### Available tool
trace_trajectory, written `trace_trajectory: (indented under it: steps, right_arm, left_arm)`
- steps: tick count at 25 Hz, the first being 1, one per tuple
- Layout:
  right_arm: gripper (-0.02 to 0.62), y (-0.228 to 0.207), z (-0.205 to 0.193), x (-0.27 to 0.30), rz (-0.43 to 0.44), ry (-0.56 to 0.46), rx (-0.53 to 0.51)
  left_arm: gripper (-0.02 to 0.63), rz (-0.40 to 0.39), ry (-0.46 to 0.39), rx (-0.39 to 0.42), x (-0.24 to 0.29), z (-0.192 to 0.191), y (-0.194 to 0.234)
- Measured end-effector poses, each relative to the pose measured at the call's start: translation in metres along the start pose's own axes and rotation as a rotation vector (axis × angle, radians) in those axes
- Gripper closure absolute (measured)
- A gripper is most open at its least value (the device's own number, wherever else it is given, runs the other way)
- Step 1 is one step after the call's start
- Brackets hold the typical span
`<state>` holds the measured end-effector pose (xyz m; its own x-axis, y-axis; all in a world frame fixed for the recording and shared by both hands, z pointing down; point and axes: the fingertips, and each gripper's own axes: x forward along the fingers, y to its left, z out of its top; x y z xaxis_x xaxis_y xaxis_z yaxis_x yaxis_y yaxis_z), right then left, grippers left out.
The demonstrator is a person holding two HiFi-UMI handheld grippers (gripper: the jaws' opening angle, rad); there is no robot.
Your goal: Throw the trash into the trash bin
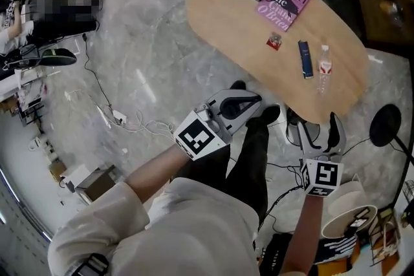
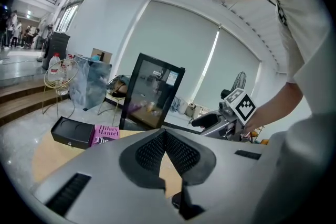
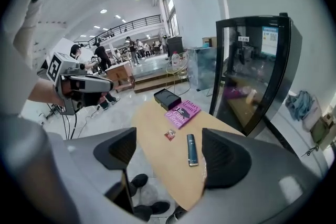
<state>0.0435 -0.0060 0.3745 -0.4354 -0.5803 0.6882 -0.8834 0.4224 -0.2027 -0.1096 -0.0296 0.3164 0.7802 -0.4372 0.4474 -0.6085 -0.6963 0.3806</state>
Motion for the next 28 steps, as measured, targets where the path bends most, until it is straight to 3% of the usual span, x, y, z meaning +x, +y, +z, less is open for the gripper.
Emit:
trace_trajectory:
  steps: [11, 14, 20, 28]
  right_arm:
    - [0.194, -0.034, -0.097, 0.116, 0.037, 0.124, 0.027]
    - [0.195, -0.047, -0.125, 0.150, 0.040, 0.159, 0.037]
    - [0.207, -0.074, -0.165, 0.209, 0.009, 0.197, 0.061]
    - [0.250, -0.096, -0.197, 0.266, -0.065, 0.255, 0.076]
  left_arm:
    - [0.598, 0.021, 0.033, -0.022, 0.046, -0.078, 0.029]
    - [0.598, 0.033, 0.043, -0.062, 0.060, -0.102, 0.034]
    - [0.598, 0.032, 0.063, -0.059, 0.085, -0.144, 0.050]
    - [0.598, 0.044, 0.072, -0.129, 0.107, -0.189, 0.068]
